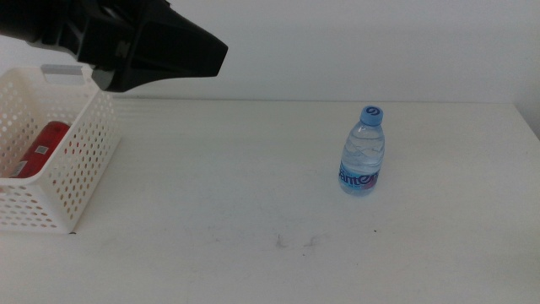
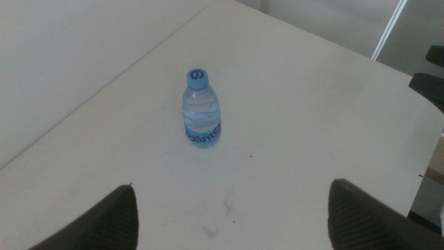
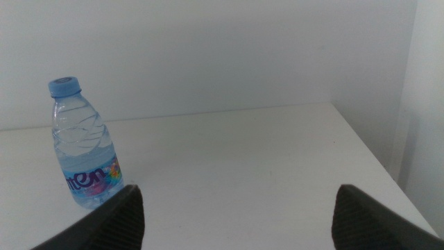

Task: Use arms to grab the bottles and put them into the dustbin to the left of the table.

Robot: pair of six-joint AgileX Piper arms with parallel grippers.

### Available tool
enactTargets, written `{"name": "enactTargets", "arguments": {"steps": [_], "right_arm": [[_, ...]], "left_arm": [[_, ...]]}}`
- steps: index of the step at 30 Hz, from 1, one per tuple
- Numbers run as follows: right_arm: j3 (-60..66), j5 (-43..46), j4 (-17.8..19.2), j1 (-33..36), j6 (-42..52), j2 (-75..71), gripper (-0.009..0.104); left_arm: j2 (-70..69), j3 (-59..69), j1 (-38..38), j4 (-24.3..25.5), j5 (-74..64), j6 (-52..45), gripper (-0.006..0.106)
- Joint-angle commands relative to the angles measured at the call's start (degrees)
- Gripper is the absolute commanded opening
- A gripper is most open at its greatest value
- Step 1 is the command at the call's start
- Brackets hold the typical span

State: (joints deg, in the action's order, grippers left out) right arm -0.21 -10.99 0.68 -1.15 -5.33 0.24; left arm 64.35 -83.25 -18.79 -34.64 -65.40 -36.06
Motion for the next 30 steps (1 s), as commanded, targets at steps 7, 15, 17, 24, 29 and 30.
{"name": "enactTargets", "arguments": {"steps": [7,15,17,24,29,30], "right_arm": [[-2.86,-0.44,-1.78,-0.35,0.18,10.61,0.088],[-12.28,5.61,5.6,6.21,0.18,31.45,0.088],[-12.28,13.47,9.02,9.78,2.97,37.19,0.088],[-12.68,38.96,9.18,16.13,1.02,61.11,0.088],[-13.02,59.21,9.61,16.13,1.02,77.48,0.088],[-13.02,62.01,10.15,16.13,1.34,79.86,0.088]], "left_arm": [[-0.01,0.3,-0.14,0.16,1.45,0.34,0.094],[-0.13,0.3,-0.14,0.16,1.67,0.34,0.094],[-0.13,0.3,-0.14,0.16,1.67,0.34,0.094],[-0.13,0.3,-0.14,0.38,1.8,0.34,0.094],[-0.13,0.3,-0.14,0.38,1.8,0.34,0.094],[-0.13,0.3,-0.14,0.38,1.8,0.34,0.094]]}}
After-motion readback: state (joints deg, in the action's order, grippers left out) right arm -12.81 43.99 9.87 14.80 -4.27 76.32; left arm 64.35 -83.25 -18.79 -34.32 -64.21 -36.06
